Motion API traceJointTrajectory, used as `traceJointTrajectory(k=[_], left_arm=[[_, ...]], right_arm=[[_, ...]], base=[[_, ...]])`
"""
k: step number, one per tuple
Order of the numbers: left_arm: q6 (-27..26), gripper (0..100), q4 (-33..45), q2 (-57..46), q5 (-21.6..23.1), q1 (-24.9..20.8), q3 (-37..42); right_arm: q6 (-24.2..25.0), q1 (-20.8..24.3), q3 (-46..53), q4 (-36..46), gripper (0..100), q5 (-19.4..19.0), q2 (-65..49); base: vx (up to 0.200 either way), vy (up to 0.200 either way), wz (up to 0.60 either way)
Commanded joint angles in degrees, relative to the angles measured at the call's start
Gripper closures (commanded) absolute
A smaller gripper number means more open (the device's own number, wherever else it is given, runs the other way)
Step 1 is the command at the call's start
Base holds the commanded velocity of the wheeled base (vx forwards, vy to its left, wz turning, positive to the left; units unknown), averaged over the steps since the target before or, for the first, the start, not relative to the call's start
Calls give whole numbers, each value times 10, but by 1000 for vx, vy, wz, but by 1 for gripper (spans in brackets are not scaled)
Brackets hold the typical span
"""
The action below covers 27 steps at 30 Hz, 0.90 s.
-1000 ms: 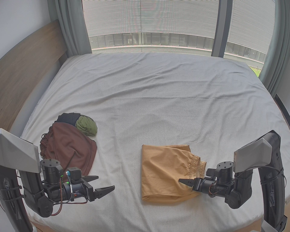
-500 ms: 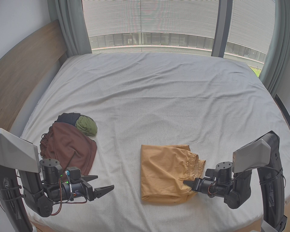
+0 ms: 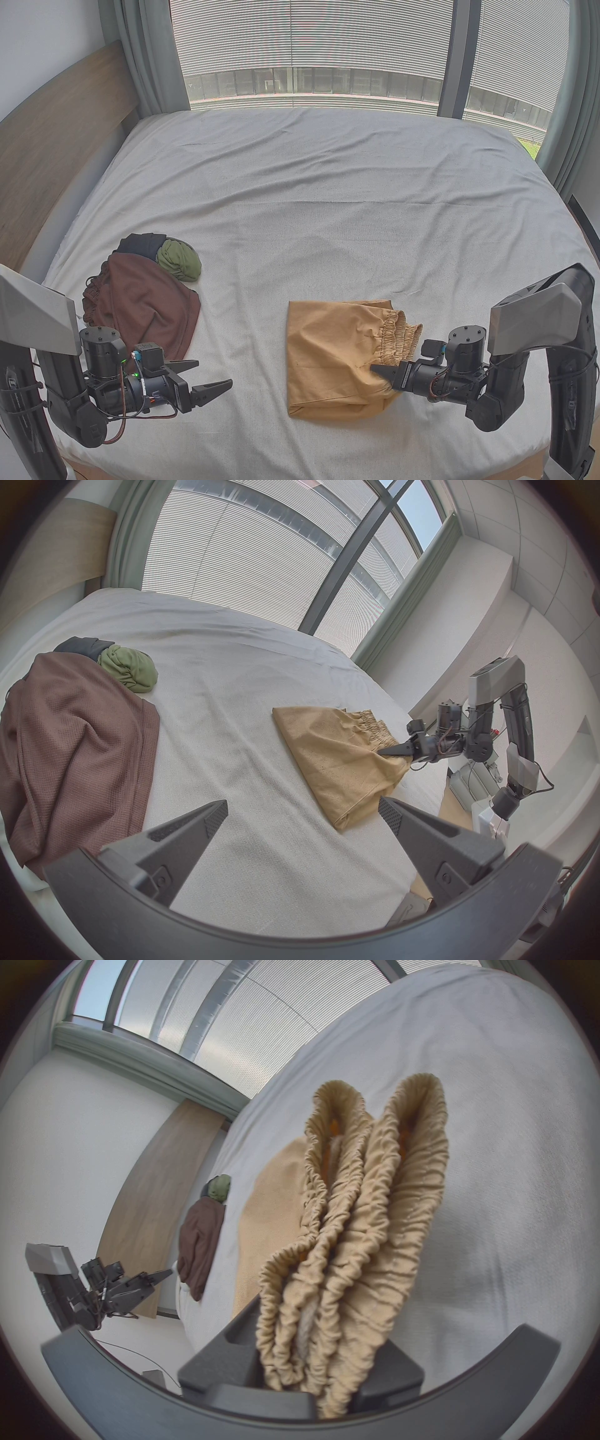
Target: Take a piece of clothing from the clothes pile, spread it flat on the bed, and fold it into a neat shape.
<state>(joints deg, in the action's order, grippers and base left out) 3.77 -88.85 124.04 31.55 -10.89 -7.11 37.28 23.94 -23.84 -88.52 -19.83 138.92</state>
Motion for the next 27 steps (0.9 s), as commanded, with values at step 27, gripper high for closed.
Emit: traceJointTrajectory(k=[27], left_arm=[[0,0,1,-11,7,9,10]], right_arm=[[-6,51,-109,4,100,-26,-134]], base=[[0,0,0]])
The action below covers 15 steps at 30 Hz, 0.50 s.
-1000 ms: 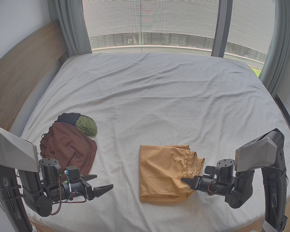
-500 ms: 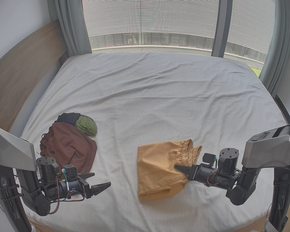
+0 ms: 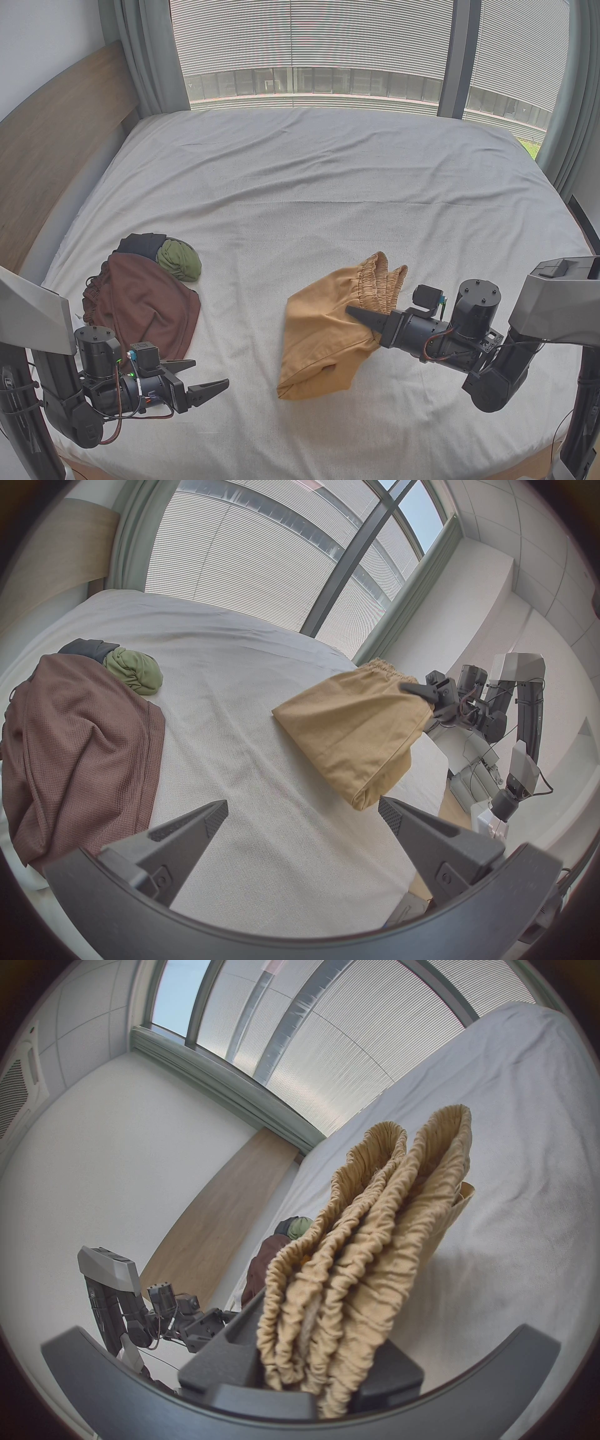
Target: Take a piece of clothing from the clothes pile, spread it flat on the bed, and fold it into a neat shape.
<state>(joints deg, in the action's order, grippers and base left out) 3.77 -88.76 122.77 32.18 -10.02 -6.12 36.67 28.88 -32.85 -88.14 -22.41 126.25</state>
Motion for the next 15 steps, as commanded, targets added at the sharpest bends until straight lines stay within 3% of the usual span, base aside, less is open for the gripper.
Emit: traceJointTrajectory(k=[1,15], left_arm=[[0,0,0,2,1,0,1],[0,0,0,6,2,-1,1]], right_arm=[[0,1,-31,0,100,0,-7],[1,-11,-181,60,100,0,10]], base=[[0,0,0],[0,0,0]])
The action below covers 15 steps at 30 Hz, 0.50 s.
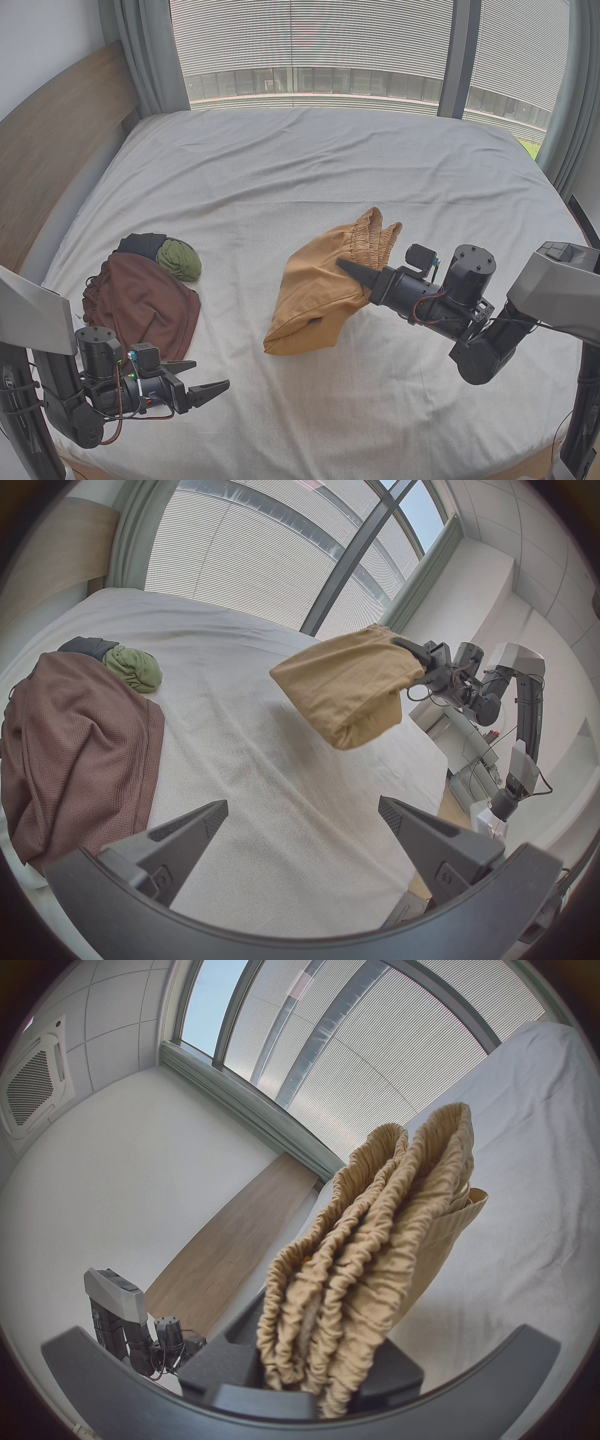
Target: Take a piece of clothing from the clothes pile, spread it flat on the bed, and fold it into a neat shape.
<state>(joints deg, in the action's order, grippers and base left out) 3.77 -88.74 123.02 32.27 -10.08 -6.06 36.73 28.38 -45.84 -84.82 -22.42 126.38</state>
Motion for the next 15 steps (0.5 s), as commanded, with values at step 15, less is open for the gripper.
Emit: traceJointTrajectory(k=[15], left_arm=[[0,0,0,4,1,1,0]], right_arm=[[0,-27,-228,157,100,0,70]], base=[[0,0,0]])
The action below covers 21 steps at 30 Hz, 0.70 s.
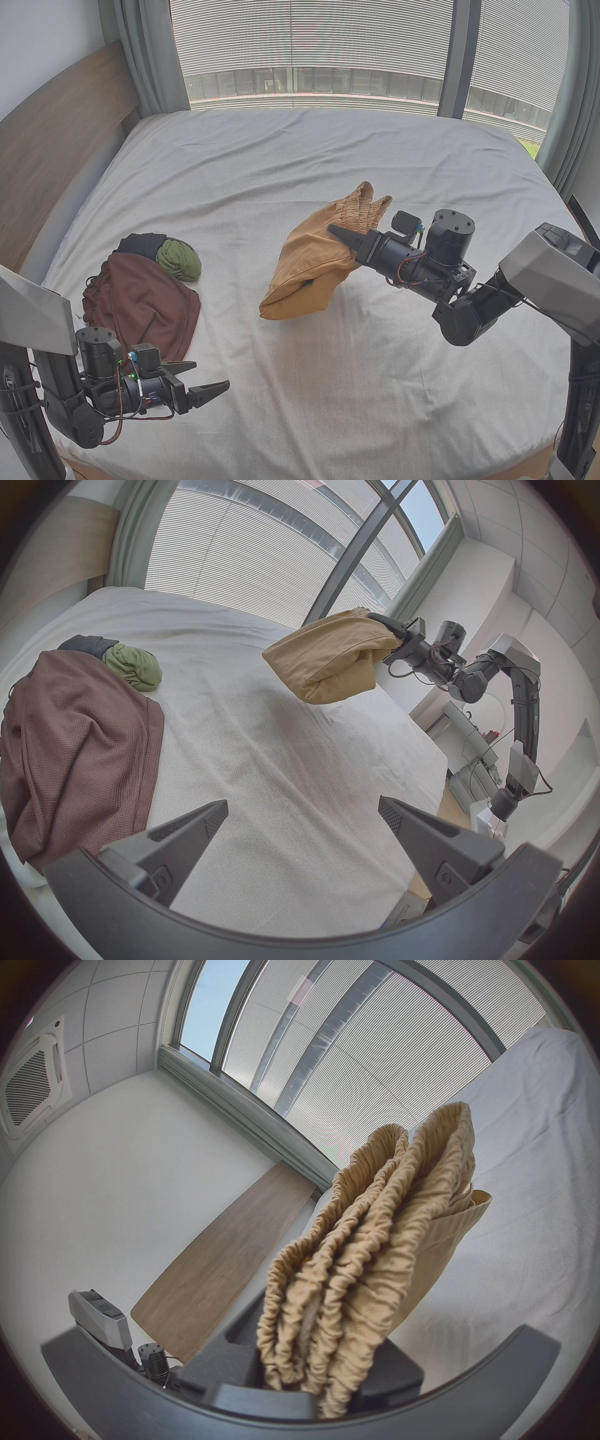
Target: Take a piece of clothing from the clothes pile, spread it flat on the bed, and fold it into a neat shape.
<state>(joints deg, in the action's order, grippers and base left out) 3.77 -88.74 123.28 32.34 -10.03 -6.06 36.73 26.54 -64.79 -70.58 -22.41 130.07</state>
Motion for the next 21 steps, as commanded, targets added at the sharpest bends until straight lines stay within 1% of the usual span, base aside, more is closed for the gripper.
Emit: traceJointTrajectory(k=[1,12,18,21], left_arm=[[0,0,0,1,0,0,0],[0,0,0,1,0,2,4],[0,0,0,1,1,4,4],[0,0,0,0,3,9,5]], right_arm=[[0,-11,-49,20,100,0,40],[-1,-16,-116,62,100,0,64],[-3,-14,-187,113,100,0,79],[-4,-11,-244,158,100,0,91]], base=[[0,0,0],[0,0,0],[0,0,0],[0,0,0]])
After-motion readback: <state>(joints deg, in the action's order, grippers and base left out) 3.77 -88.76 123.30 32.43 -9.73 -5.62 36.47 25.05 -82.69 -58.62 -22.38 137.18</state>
